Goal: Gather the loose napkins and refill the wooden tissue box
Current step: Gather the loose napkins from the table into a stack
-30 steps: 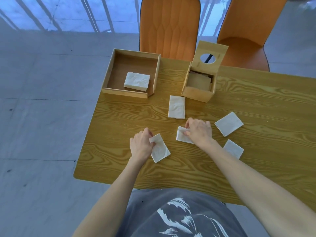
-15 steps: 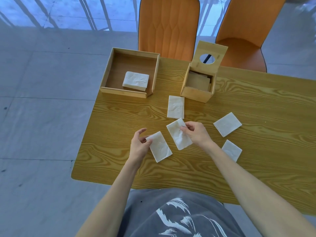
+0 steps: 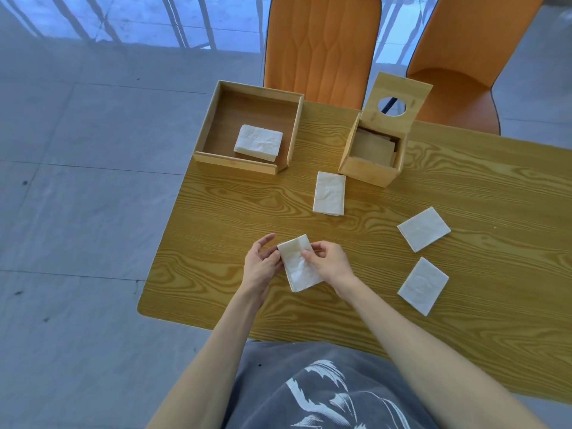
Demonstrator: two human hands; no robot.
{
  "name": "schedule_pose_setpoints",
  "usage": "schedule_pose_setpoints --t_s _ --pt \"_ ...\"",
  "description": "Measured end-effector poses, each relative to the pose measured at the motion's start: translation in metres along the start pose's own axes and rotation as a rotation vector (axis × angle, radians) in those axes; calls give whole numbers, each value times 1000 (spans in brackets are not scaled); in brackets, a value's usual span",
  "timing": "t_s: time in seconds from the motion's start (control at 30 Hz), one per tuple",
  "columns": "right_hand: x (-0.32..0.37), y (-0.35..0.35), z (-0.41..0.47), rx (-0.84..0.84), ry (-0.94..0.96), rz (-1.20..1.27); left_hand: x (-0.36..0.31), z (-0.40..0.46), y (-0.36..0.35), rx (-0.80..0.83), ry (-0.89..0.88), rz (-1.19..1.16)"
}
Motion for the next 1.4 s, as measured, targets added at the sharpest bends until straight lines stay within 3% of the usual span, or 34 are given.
schedule_pose_setpoints --t_s 0.2,0.37,0.63,0.93,1.2,1.4 --pt "18 4 -10 -182 122 -461 3 1 -5 15 27 -34" --pt "23 5 -11 -218 181 -597 6 2 -7 6 -20 14" --pt "49 47 28 -382 71 -403 -5 10 -4 -86 -80 -10" --pt "67 76 63 -408 -170 -477 -7 17 -1 -105 -50 -37" --pt "66 72 61 -396 -70 -459 -8 15 -1 -112 -55 4" --pt "47 71 50 -306 10 -213 -6 16 0 -110 -56 -22"
Point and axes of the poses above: each hand's wrist, its own z-axis towards the middle knuckle, its own y-axis out of the back of the hand, x = y × z, the point moved 5 cm from there along z, towards the middle knuckle, and after that the axes turned 3 degrees about y, right-handed, at the moved point
